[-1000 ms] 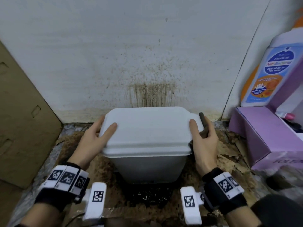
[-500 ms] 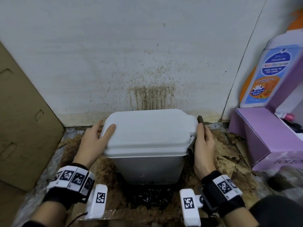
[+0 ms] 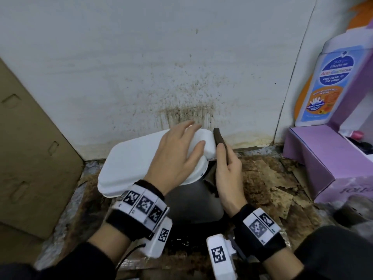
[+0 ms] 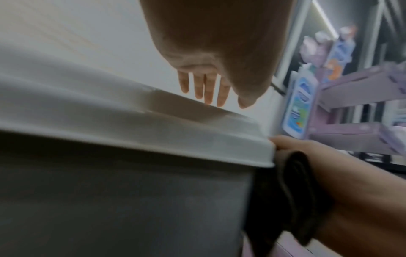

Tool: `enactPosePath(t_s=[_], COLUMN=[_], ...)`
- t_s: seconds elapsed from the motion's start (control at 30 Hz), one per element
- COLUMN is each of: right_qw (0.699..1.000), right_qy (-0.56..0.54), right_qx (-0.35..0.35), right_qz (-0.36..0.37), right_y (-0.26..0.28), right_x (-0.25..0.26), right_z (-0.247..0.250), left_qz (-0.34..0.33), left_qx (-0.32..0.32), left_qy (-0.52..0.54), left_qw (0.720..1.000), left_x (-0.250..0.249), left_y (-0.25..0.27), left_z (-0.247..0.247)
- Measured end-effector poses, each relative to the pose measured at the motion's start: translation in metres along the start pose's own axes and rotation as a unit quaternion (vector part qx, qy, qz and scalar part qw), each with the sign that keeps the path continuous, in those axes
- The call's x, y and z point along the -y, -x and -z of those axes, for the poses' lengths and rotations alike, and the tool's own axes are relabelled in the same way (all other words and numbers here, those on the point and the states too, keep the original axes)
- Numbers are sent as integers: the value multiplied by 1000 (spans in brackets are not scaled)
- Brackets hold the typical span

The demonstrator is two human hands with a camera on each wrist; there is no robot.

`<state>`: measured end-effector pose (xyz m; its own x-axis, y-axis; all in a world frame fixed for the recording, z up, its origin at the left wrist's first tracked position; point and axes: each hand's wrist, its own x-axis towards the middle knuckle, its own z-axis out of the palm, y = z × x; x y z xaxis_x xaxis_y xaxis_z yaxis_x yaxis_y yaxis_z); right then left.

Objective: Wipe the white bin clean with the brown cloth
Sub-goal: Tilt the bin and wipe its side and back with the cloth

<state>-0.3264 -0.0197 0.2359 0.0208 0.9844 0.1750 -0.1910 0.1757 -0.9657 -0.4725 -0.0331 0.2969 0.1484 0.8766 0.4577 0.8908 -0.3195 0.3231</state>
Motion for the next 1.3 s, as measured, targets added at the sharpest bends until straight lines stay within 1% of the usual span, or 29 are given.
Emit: enactPosePath(t_s=[0.1, 0.17, 0.23, 0.3, 0.33, 0.4, 0.47, 0.53, 0.57, 0.6, 0.7, 0.77, 0.83, 0.87, 0.93, 0.97, 1.0, 1.13, 1.23, 1.3], right_qw=[999, 998, 994, 991, 991, 993, 996, 997, 996, 996, 992, 989, 983, 976, 955, 944, 940, 967, 970, 971], right_qy=[-3, -23, -53, -70, -77, -85, -36, 34, 51, 56, 67, 78, 118, 155, 251, 287, 300, 219, 201, 205], right_qx=[34, 58, 90, 103, 92, 36, -17, -28, -25, -13, 68, 102, 128, 143, 159, 160, 155, 122, 120, 108], right_qz=[5, -2, -21, -44, -54, -77, -82, -68, -64, -65, -87, -76, -62, -45, 13, 44, 61, 53, 65, 52], right_y=[-1, -2, -3, -6, -9, -12, -13, -9, -7, -5, 2, 4, 2, 1, 1, 1, 2, 5, 3, 3], right_x=[7, 11, 15, 16, 13, 1, -11, -15, -13, -10, -7, -12, -19, -22, -30, -36, -42, -54, -73, -92], right_z=[-8, -13, -15, -16, -16, -15, -17, -25, -32, -38, -64, -74, -74, -72, -71, -71, -73, -83, -79, -65], left_qz=[-21, -25, -22, -9, -1, 14, 18, 18, 20, 21, 22, 26, 29, 27, 24, 25, 26, 28, 37, 44], left_qx=[34, 50, 52, 42, 36, 29, 25, 24, 24, 22, 10, 1, -8, -11, -16, -19, -21, -29, -30, -29], left_qy=[-24, -47, -75, -75, -68, -53, -50, -51, -49, -46, -41, -40, -38, -38, -37, -35, -31, -27, -24, -20], left_qw=[999, 997, 996, 996, 997, 998, 998, 998, 998, 998, 999, 999, 999, 999, 999, 999, 999, 999, 999, 998], left_x=[-1, 3, 8, 14, 17, 21, 24, 26, 27, 29, 32, 35, 40, 42, 45, 46, 47, 53, 58, 61], left_y=[-14, -18, -18, -16, -16, -13, -11, -10, -9, -9, -8, -7, -6, -5, -3, -2, -1, -1, 0, 0], left_z=[2, 4, 7, 10, 11, 15, 19, 20, 20, 20, 20, 22, 24, 25, 27, 28, 28, 29, 32, 33])
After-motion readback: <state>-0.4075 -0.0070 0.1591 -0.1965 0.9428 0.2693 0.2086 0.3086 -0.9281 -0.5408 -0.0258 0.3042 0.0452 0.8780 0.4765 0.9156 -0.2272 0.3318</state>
